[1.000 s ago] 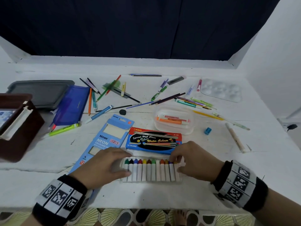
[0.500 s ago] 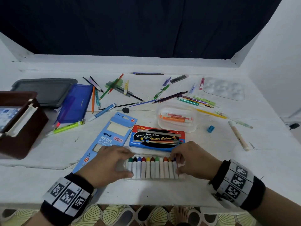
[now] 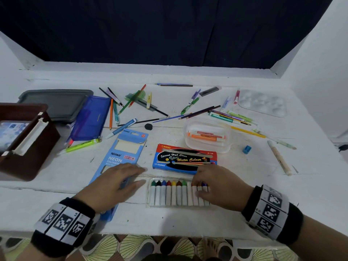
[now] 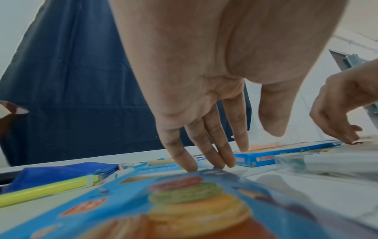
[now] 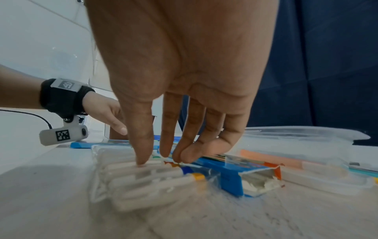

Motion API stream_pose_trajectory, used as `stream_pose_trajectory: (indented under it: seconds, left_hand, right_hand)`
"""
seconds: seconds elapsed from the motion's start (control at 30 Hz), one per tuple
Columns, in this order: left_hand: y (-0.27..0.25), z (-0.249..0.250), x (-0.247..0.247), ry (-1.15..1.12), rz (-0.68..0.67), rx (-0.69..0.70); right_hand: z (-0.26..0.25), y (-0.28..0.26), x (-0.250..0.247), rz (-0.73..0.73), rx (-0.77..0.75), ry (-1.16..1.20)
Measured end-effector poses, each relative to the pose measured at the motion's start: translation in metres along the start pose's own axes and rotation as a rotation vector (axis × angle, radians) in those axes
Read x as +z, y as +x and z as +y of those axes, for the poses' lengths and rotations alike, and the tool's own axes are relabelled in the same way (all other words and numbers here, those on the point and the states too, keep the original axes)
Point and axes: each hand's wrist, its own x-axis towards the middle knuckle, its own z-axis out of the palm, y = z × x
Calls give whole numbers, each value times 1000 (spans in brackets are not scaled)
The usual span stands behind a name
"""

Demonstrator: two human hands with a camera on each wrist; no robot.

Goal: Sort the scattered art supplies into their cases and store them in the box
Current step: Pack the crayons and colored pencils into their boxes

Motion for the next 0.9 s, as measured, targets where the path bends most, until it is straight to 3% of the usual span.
stream_pose_trajectory:
  seconds: [0.2,0.47,0.7,0.9]
  left_hand:
    - [-7,-7,-5,-10,30,-15]
    - [-2,9,13,77,-69,20]
    - [49,23,-4,217,-52,89]
    - [98,26,0,294,-224,172]
  right_hand:
    - [-6,7,-1,7,-51,-22]
    - [-13,17,-1,-96,-54,-89]
    - [-28,19,3,-114,-121,-235]
    - [-24,17,3,-137,-160,-322]
